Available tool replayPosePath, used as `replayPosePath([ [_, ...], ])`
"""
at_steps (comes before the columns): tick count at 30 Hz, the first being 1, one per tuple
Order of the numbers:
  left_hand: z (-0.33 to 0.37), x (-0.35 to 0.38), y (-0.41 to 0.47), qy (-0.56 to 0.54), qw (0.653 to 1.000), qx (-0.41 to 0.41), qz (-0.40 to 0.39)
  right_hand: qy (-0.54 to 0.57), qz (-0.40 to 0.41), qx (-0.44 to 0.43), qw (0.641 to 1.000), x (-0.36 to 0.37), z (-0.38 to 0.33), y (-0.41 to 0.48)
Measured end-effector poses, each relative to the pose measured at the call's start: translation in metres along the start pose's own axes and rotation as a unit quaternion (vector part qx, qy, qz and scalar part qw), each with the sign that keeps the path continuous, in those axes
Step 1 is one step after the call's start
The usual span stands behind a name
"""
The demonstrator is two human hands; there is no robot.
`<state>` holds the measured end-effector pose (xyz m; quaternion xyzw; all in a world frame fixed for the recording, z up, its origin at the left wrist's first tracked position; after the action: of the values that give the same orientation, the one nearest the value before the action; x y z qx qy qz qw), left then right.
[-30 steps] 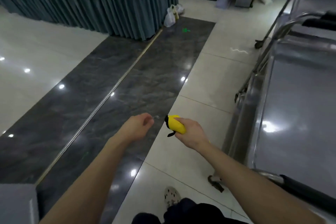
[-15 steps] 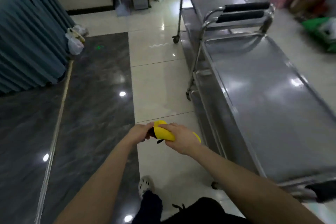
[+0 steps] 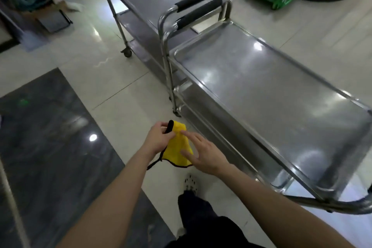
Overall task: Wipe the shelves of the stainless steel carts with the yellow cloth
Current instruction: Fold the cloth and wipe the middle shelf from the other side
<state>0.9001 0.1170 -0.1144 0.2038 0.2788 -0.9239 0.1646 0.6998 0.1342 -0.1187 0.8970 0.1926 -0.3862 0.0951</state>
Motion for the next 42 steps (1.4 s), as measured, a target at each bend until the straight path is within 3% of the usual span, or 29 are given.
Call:
replayPosePath([
  [5, 0.031, -0.021, 0.055, 0.162, 0.976, 0.134, -0.054, -0.04, 0.051, 0.159, 0.985, 0.01, 0.027, 0.051],
  [15, 0.068, -0.055, 0.139, 0.181, 0.929, 0.219, -0.238, -0.019, 0.118, 0.321, 0.94, 0.033, 0.031, 0.118],
  [20, 0.064, -0.083, 0.195, 0.153, 0.942, 0.214, -0.209, 0.045, 0.249, 0.447, 0.858, 0.059, 0.0, 0.101],
  [26, 0.057, -0.074, 0.241, 0.14, 0.938, 0.287, -0.135, 0.103, 0.39, 0.478, 0.78, 0.084, -0.027, 0.111],
  [29, 0.053, -0.05, 0.256, 0.165, 0.911, 0.339, -0.167, 0.12, 0.456, 0.478, 0.742, 0.085, -0.025, 0.12],
  [35, 0.026, 0.019, 0.305, 0.171, 0.915, 0.245, -0.271, 0.083, 0.474, 0.448, 0.753, 0.091, 0.025, 0.137],
  [38, 0.01, 0.065, 0.33, 0.202, 0.889, 0.303, -0.277, 0.053, 0.425, 0.438, 0.791, 0.117, 0.076, 0.148],
  [42, -0.013, 0.127, 0.361, 0.246, 0.85, 0.393, -0.25, -0.001, 0.425, 0.418, 0.803, 0.155, 0.15, 0.151],
])
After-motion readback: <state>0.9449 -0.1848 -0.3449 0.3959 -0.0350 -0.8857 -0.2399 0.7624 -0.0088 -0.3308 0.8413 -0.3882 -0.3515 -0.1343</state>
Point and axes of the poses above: each hand's wrist, its own y-axis towards the middle knuckle, its own x-axis out of the palm, z = x × y, the point moved 5 cm from there along y, towards the middle knuckle, and after that the axes turned 14 degrees about z, right-handed, at the moved point
